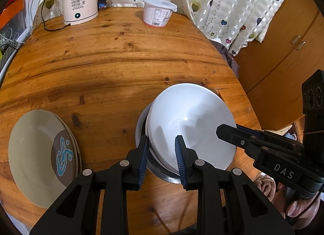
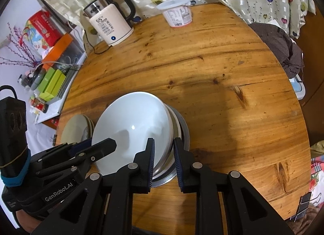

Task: Organize plates and bowls
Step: 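Lift the white blue-striped bowl and carry it over the steel bowl, then lower the white bowl into the steel bowl with the left gripper, then carry the nested bowls over the beige plate stack with the left gripper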

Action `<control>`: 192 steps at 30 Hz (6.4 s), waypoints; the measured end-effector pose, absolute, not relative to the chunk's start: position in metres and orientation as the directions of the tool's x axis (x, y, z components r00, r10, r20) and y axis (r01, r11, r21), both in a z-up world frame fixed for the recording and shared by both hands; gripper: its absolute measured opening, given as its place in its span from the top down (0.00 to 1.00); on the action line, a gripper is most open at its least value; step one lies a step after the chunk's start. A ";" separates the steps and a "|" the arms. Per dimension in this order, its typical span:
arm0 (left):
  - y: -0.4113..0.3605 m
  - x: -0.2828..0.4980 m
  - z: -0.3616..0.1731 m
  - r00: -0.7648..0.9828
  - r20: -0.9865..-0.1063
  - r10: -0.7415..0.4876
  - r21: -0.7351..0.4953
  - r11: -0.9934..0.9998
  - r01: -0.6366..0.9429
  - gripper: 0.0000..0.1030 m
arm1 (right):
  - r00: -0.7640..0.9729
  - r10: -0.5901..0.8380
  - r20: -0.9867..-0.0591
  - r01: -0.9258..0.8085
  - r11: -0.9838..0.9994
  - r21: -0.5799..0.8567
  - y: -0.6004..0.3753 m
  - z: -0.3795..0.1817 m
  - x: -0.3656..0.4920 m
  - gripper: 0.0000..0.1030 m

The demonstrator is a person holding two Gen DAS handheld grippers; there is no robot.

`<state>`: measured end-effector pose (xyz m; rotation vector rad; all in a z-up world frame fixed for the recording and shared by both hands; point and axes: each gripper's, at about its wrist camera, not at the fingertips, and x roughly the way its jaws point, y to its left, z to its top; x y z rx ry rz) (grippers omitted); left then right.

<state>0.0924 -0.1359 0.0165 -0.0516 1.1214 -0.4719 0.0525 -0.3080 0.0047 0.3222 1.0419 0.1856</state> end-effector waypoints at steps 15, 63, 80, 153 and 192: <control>-0.128 0.093 0.017 0.387 -0.812 -0.437 -0.315 0.887 0.339 0.72 | 0.532 0.333 -0.778 -0.031 0.926 0.376 -0.314 0.012 0.050 0.68; -0.068 0.064 -0.010 0.467 -0.705 -0.534 -0.480 0.844 0.241 0.72 | 0.566 0.484 -0.667 -0.025 0.819 0.573 -0.370 -0.022 0.007 0.80; -0.073 0.071 -0.026 0.410 -0.706 -0.577 -0.528 0.815 0.237 0.72 | 0.529 0.572 -0.628 -0.053 0.760 0.648 -0.363 -0.040 0.016 0.80; -0.032 0.072 -0.010 0.437 -0.582 -0.685 -0.645 0.717 0.265 0.90 | 0.493 0.685 -0.536 -0.170 0.680 0.713 -0.335 -0.026 0.051 0.93; 0.099 0.048 -0.013 0.615 -0.613 -0.496 -0.614 0.789 0.025 0.90 | 0.260 0.792 -0.552 -0.339 0.611 0.716 -0.178 -0.036 0.116 0.93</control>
